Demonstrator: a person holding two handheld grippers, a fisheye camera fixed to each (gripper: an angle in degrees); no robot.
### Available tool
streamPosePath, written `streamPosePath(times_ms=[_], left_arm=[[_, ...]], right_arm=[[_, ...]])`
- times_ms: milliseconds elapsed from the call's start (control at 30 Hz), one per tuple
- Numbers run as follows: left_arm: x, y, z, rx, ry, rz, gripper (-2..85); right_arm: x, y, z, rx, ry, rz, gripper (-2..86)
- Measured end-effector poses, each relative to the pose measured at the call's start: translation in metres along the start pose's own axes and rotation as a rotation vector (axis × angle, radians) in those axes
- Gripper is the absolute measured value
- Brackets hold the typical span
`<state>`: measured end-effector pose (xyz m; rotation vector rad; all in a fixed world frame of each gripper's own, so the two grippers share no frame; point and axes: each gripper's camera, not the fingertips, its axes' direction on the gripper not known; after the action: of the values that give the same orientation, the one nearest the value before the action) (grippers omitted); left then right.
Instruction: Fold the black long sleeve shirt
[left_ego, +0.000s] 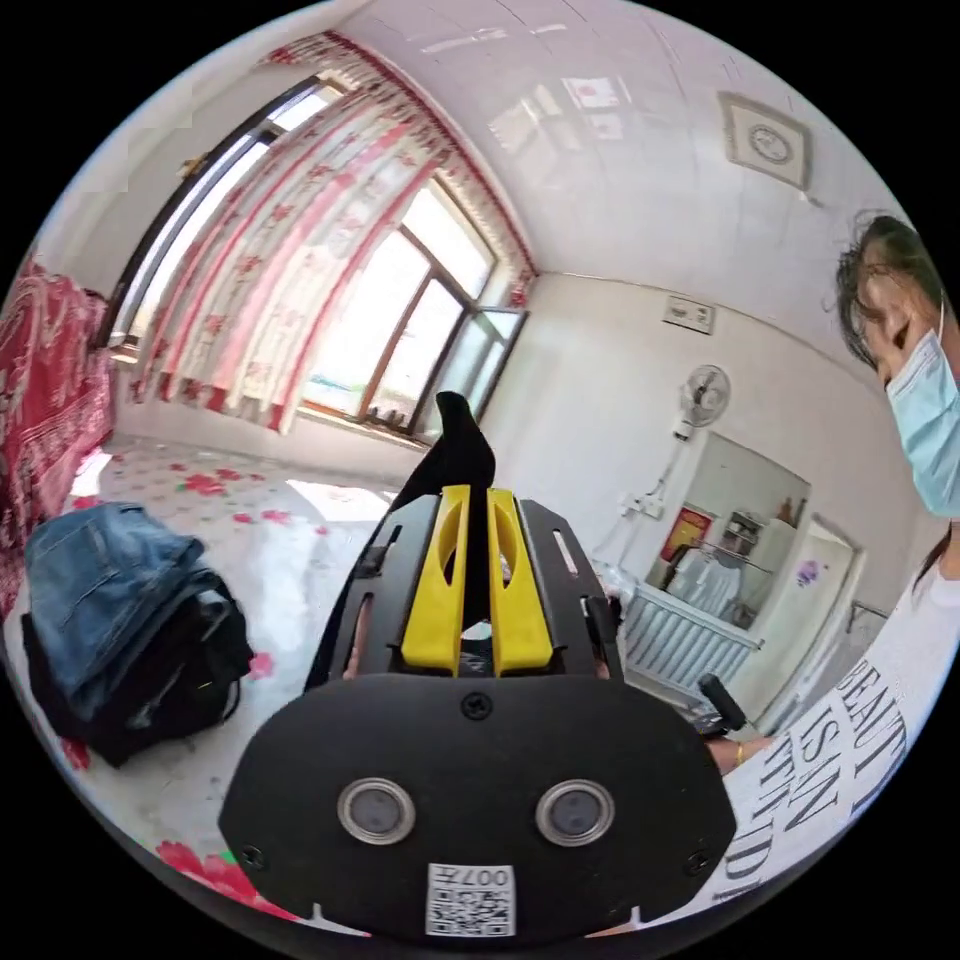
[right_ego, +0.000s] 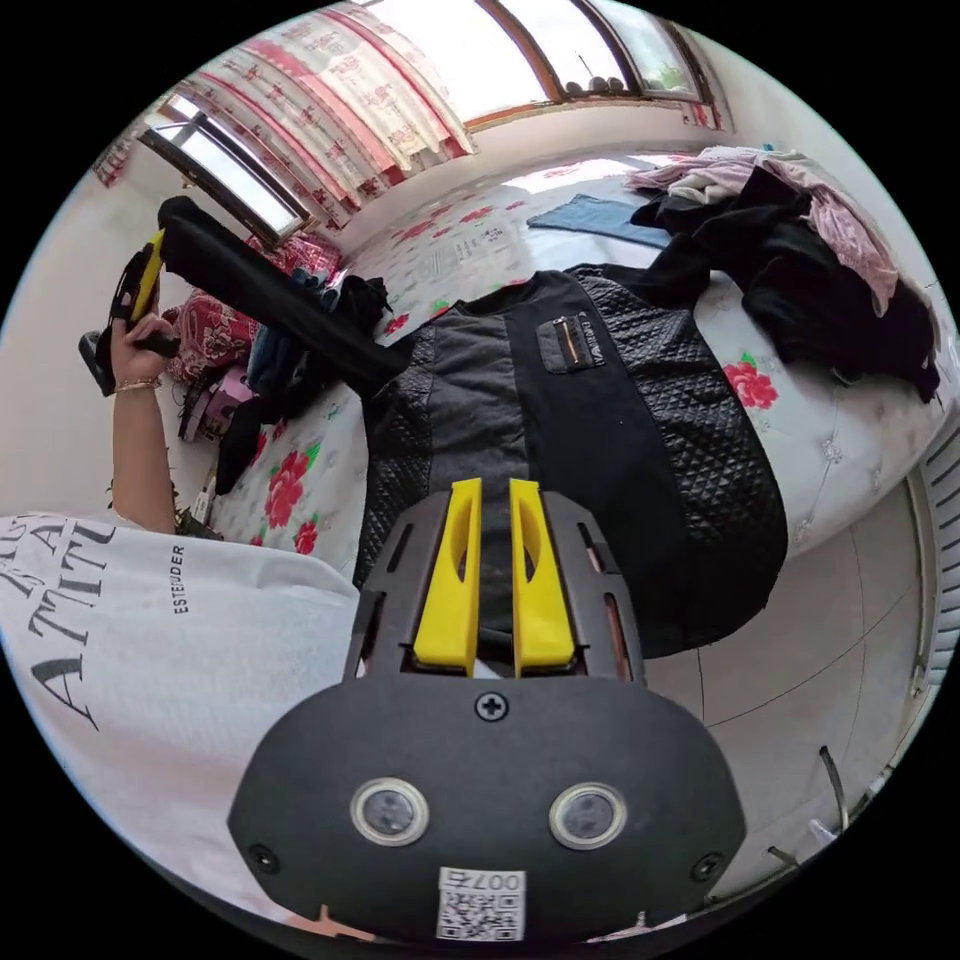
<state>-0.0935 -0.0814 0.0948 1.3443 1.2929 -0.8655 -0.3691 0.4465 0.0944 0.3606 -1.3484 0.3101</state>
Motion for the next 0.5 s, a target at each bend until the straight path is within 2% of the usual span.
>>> streamPosePath(times_ms=[33, 100, 133, 233, 433, 500], left_arm=[[0.033, 0.000, 0.040, -0.049, 0.149, 0.021, 4.1], [0.084, 0.018, 0.102, -0.145, 0.311, 0.094, 8.2], [0.110, 0.042, 0.143, -0.265, 0.303, 0.125, 11.3], [0.138, 0.125, 0.209, -0.567, 0.244, 0.134, 13.4], [0.101, 0.280, 0.214, -0.942, -0.098, 0.012, 12.1], [0.084, 0.302, 0.209, -1.002, -0.195, -0.041, 12.0]], right_arm=[[0.007, -0.002, -0.004, 0.024, -0.002, 0.030, 4.5], [0.019, -0.003, -0.010, 0.056, -0.006, 0.080, 4.8], [0.029, -0.002, -0.013, 0.079, -0.008, 0.117, 5.1], [0.057, 0.009, -0.020, 0.101, -0.010, 0.206, 5.7], [0.109, 0.031, -0.015, 0.067, 0.004, 0.305, 6.5], [0.118, 0.023, -0.009, 0.062, -0.013, 0.306, 6.7]])
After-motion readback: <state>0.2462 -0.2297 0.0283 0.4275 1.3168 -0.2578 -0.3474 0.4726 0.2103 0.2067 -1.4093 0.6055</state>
